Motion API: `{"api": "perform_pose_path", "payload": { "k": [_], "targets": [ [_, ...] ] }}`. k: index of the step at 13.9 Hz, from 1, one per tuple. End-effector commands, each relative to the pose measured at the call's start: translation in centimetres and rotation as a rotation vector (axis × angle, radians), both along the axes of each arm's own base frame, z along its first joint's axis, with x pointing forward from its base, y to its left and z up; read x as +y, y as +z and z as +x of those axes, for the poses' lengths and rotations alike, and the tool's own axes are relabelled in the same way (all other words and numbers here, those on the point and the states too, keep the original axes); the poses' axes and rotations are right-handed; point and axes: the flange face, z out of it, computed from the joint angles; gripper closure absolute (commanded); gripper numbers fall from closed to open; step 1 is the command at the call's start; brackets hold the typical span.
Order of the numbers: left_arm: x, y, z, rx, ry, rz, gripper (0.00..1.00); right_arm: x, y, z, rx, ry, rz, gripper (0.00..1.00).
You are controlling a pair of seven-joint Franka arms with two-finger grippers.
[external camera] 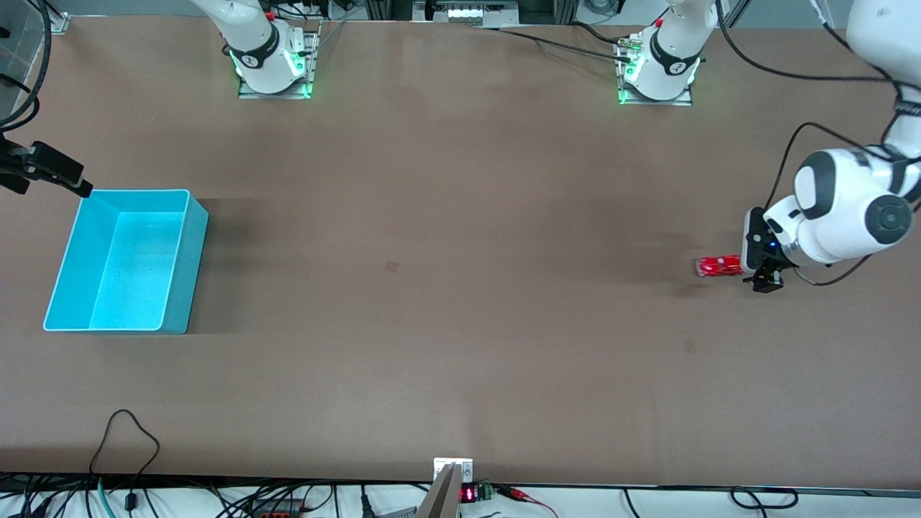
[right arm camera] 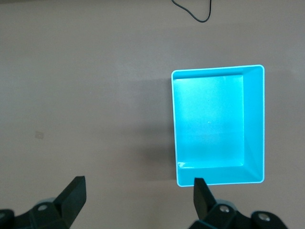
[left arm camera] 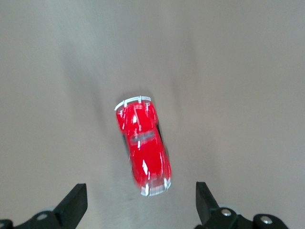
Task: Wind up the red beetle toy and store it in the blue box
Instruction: 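Drag the red car backward along the table, then open the left gripper, then raise the left gripper away while the right gripper moves over the box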
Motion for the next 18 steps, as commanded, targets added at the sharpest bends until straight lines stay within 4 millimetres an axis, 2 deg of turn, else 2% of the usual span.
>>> {"api": "perform_pose_path", "payload": {
  "k": [1,2,4,5,7,9,12,13,16,18],
  "targets": [
    [-3.5,6.0,0.4,0.031,-0.056,-0.003,0.00,0.2,0.3,-0.1,0.008,-0.007,-0.011,0.00],
    [-5.0,7.6,0.3,0.039,-0.051,-0.031,0.00,0.2,0.2,0.0,0.010,-0.007,-0.009,0.00],
    [-8.3,10.9,1.5,-0.016,-0.071,-0.067,0.00,0.2,0.2,-0.1,0.010,-0.015,-0.003,0.00],
    [-9.4,11.5,1.9,-0.030,-0.075,-0.070,0.00,-0.4,0.0,0.0,0.012,-0.022,0.008,0.00],
    [-10.8,11.5,2.1,-0.034,0.043,-0.103,0.00,-0.6,-0.1,-0.1,0.016,-0.024,0.008,0.00],
    [-13.4,11.0,2.5,-0.044,0.160,-0.130,0.00,-0.5,-0.2,-0.4,0.041,-0.021,-0.003,0.00],
    [-15.1,11.8,4.0,-0.175,0.423,-0.137,0.00,-1.7,-0.6,-0.7,0.068,-0.040,0.001,0.00],
    [-15.6,12.1,4.1,-0.183,0.539,-0.132,0.00,-2.4,-1.0,-0.7,0.081,-0.052,0.007,0.00],
    [-17.1,13.2,4.0,-0.175,0.825,-0.118,0.00,-2.5,-1.6,-0.6,0.093,-0.047,0.011,0.00],
    [-16.3,14.9,4.5,-0.190,1.071,-0.110,0.00,-1.5,-4.6,0.7,0.154,-0.024,0.007,0.00]
  ]
}}
